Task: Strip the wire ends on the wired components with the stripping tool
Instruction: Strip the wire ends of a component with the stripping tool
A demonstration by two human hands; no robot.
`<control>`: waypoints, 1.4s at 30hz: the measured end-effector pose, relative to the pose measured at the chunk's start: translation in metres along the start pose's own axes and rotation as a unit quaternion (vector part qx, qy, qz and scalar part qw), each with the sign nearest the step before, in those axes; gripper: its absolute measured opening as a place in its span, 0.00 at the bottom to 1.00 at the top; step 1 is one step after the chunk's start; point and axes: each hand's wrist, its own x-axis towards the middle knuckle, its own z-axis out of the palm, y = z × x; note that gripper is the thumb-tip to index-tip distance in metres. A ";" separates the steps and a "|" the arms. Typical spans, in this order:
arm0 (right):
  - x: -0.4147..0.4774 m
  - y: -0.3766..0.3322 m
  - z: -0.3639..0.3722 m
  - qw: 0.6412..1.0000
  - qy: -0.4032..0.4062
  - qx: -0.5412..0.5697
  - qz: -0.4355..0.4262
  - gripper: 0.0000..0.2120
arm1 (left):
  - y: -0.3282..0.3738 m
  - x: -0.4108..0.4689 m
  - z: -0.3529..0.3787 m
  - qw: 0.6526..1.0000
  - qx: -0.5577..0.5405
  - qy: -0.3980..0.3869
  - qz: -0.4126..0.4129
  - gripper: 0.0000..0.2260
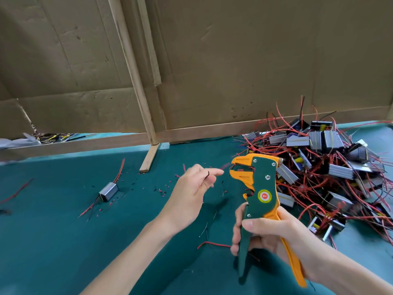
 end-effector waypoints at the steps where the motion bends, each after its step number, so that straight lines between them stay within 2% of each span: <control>1: -0.001 0.000 0.001 1.000 0.000 -0.007 0.007 0.09 | 0.000 -0.001 0.002 1.000 -0.025 0.008 -0.008 0.11; 4: -0.001 -0.001 0.003 1.000 0.011 -0.014 0.024 0.05 | -0.002 -0.004 0.010 0.994 -0.094 0.034 -0.043 0.10; 6: -0.001 -0.002 0.002 0.999 0.013 -0.009 0.035 0.06 | -0.003 -0.007 0.013 0.989 -0.126 0.053 -0.055 0.10; 9: -0.001 -0.004 0.000 0.999 0.000 -0.002 0.042 0.12 | -0.001 -0.007 0.011 0.975 -0.201 0.091 -0.025 0.09; 13: -0.001 -0.005 -0.001 0.999 -0.018 0.006 0.039 0.12 | 0.005 -0.003 0.002 0.982 -0.148 0.108 0.042 0.07; 16: -0.002 -0.005 -0.003 0.999 -0.037 0.005 0.031 0.11 | 0.010 -0.002 -0.003 0.984 -0.137 0.094 0.059 0.08; 26: -0.004 -0.006 -0.005 0.997 -0.065 -0.010 0.035 0.10 | 0.018 0.000 -0.018 0.989 -0.146 -0.008 0.022 0.02; 30: -0.007 -0.002 -0.002 0.999 -0.021 -0.027 0.039 0.11 | 0.019 0.002 -0.025 0.987 -0.152 -0.046 0.012 0.03; 34: -0.005 0.006 -0.005 0.994 0.056 -0.093 0.027 0.23 | 0.015 0.004 -0.024 0.988 -0.142 -0.055 0.005 0.04; 36: -0.004 0.009 -0.007 0.996 0.061 -0.065 0.012 0.20 | 0.013 0.005 -0.020 0.992 -0.117 -0.044 -0.001 0.05; 38: -0.003 0.008 -0.006 1.000 0.009 0.004 0.013 0.15 | 0.013 0.010 -0.019 0.996 -0.088 -0.006 -0.002 0.05; 40: 0.002 0.007 -0.006 0.997 -0.027 0.067 0.008 0.17 | 0.020 0.022 -0.022 0.993 -0.082 0.081 0.012 0.06; 42: 0.006 0.008 -0.007 0.995 -0.020 0.101 0.008 0.19 | 0.038 0.041 -0.026 0.978 -0.112 0.168 0.050 0.08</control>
